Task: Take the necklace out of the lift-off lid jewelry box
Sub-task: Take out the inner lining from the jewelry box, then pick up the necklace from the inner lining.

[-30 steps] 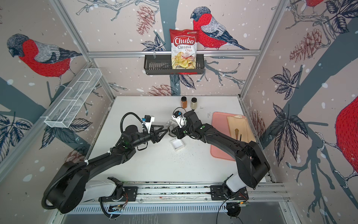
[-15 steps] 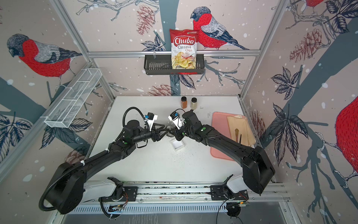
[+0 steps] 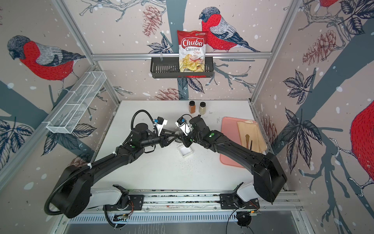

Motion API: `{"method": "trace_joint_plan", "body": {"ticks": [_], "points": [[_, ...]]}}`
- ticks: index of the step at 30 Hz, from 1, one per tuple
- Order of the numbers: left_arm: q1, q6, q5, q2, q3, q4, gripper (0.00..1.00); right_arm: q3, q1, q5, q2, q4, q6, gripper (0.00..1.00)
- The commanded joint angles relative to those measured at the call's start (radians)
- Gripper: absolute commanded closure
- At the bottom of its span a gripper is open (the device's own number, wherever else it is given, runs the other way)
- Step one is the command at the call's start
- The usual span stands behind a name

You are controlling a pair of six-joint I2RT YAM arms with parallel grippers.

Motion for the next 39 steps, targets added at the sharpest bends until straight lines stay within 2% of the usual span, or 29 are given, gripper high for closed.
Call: {"method": "trace_joint_plan", "body": {"ticks": [1,6,11,17,22,27,32,39], "points": [[-0.001,0.005,0.031,0.008,0.016,0.002,0.54,-0.003,0.002,0.018,-0.008,0.026,-0.015,0.86],[-0.001,-0.004,0.037,0.015,0.027,0.003,0.78,-0.016,0.002,0.014,-0.018,0.047,-0.011,0.84],[-0.001,-0.013,0.044,0.009,0.032,0.014,0.85,-0.035,-0.002,0.009,-0.027,0.073,-0.010,0.81],[-0.001,-0.012,0.044,0.007,0.053,0.007,0.99,-0.053,-0.026,-0.036,-0.052,0.099,0.010,0.65],[-0.001,0.018,0.032,-0.005,0.074,-0.027,1.00,-0.112,-0.106,-0.152,-0.130,0.153,0.057,0.61],[-0.001,0.134,0.041,-0.030,0.113,-0.107,1.00,-0.205,-0.193,-0.324,-0.190,0.255,0.123,0.60],[0.000,0.189,0.031,-0.055,0.164,-0.165,1.00,-0.260,-0.207,-0.388,-0.227,0.323,0.149,0.60],[0.003,0.208,0.073,-0.076,0.194,-0.186,1.00,-0.306,-0.239,-0.559,-0.212,0.413,0.155,0.61]]}}
